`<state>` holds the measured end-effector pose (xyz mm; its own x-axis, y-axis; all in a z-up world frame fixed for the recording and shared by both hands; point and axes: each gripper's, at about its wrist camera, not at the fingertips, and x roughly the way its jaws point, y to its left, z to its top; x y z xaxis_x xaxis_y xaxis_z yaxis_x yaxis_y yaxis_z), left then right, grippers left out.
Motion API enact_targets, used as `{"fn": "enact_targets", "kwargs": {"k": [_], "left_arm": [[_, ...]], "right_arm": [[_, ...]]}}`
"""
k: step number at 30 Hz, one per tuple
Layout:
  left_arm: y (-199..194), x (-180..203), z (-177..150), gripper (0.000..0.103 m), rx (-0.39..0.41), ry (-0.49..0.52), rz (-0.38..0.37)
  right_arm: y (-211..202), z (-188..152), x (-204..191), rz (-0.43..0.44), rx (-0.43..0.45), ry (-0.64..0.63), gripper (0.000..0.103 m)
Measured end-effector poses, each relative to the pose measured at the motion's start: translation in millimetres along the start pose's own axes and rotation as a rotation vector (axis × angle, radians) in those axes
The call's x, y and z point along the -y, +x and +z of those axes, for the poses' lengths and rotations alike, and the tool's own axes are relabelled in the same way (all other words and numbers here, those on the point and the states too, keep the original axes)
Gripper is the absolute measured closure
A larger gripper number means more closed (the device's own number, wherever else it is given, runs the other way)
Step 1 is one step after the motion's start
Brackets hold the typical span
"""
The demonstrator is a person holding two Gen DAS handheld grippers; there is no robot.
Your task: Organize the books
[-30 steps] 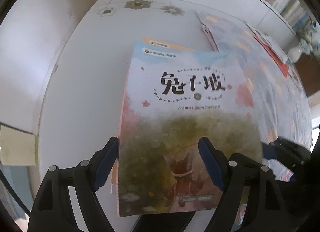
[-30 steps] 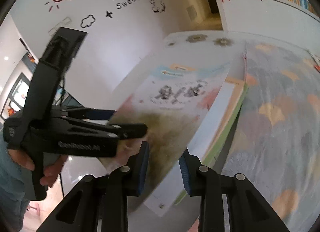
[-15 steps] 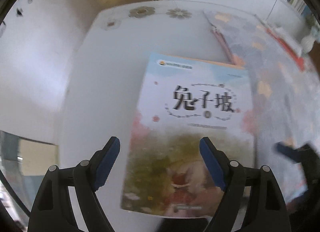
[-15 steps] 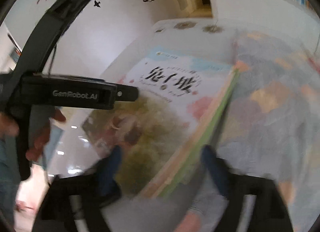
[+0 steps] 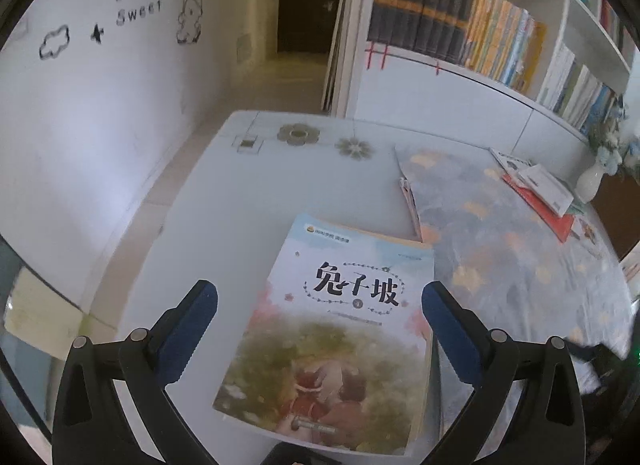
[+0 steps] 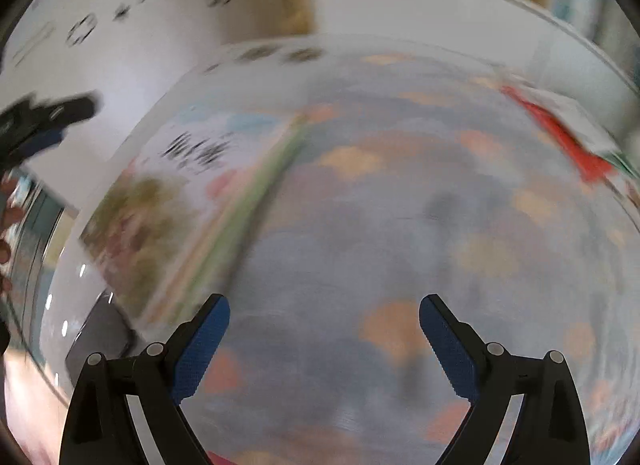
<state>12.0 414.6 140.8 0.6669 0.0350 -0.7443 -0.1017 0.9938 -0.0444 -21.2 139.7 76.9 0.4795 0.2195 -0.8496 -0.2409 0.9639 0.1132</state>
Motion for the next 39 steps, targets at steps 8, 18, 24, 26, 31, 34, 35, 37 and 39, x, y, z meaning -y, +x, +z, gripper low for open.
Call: {"fn": "enact_targets", "kwargs": {"k": [8, 18, 24, 26, 31, 34, 35, 37, 39], "left_arm": [[-2.4, 47.6, -9.9, 0.001, -0.049, 0.054, 0.023], [-11.3, 176.7, -0.9, 0.001, -0.064, 0.124, -0.095], [-20.9, 236.3, 17.4, 0.001, -0.029, 0.168, -0.130], [-24.5, 248.8, 26.7, 0.001, -0.021, 0.149, -0.137], [-43.7, 256.9, 42.4, 0.001, 0.023, 0.104, -0.066], [-49.5, 256.9, 44.7, 0.001, 0.040, 0.133, 0.044], [-48.1, 258.6, 46.3, 0.001, 0.037, 0.137, 0.056], [-38.3, 267.3, 49.9, 0.001, 0.027, 0.139, 0.060], [-22.4, 285.2, 52.2, 0.001, 0.017, 0.134, 0.032]], "right_arm": [[-51.1, -9.2, 112.5, -0.170, 0.057, 0.132, 0.000], [-132.7, -19.0, 235.7, -0.272, 0.101, 0.193, 0.000], [-227.1, -35.3, 337.0, -0.528, 0.124, 0.185, 0.000], [-258.4, -36.5, 368.0, -0.599, 0.136, 0.179, 0.000], [-339.2, -26.1, 438.1, -0.622, 0.228, 0.260, 0.000], [-378.0, -11.0, 467.3, -0.658, 0.308, 0.287, 0.000], [-385.5, -4.2, 476.0, -0.632, 0.334, 0.299, 0.000], [-393.3, 11.4, 494.7, -0.574, 0.389, 0.317, 0.000], [-376.9, 28.3, 508.5, -0.562, 0.415, 0.306, 0.000]]}}
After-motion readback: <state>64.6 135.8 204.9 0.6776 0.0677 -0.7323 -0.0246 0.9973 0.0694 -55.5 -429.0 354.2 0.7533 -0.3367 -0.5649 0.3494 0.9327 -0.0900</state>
